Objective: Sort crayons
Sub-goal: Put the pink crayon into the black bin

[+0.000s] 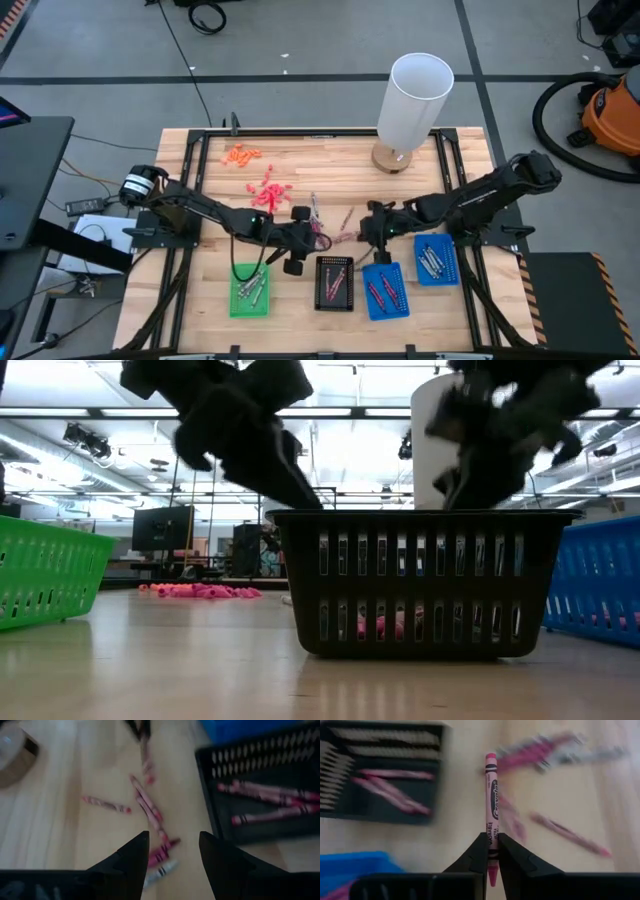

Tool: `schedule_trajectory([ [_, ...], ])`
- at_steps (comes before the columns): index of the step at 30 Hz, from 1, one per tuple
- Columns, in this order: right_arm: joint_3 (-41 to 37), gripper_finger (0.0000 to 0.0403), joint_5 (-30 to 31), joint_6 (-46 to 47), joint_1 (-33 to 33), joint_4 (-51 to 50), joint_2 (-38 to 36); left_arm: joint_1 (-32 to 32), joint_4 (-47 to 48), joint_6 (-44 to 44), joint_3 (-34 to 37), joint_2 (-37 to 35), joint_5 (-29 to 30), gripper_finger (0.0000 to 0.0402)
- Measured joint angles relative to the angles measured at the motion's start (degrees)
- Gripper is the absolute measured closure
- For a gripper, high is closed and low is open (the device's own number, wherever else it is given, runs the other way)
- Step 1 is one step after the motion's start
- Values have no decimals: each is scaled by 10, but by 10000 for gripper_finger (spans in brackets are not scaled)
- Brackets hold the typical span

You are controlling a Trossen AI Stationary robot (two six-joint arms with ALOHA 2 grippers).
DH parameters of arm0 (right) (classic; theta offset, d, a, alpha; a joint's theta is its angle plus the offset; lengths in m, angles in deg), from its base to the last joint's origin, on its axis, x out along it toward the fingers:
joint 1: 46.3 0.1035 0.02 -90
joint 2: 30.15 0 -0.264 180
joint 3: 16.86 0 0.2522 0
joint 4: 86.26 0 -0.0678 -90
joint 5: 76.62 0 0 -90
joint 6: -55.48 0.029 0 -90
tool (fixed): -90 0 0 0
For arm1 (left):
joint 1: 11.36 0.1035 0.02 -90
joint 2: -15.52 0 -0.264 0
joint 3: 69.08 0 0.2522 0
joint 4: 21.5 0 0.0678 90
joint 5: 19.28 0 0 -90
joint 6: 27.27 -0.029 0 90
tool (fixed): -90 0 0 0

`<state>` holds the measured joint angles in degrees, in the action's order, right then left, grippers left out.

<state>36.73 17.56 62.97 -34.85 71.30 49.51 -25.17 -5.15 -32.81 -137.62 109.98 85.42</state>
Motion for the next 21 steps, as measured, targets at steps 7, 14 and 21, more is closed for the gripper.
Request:
schedule_trajectory([
  [7, 23, 361, -8, -17, 64, 112, 9, -1, 39, 0, 0, 0, 2, 217],
  [14, 49, 361, -12, -56, 92, 190, 112, 2, 45, 2, 0, -1, 4, 217],
  [21, 174, 361, -12, -118, 104, -7, 191, 1, 122, 22, 0, -29, 3, 217],
])
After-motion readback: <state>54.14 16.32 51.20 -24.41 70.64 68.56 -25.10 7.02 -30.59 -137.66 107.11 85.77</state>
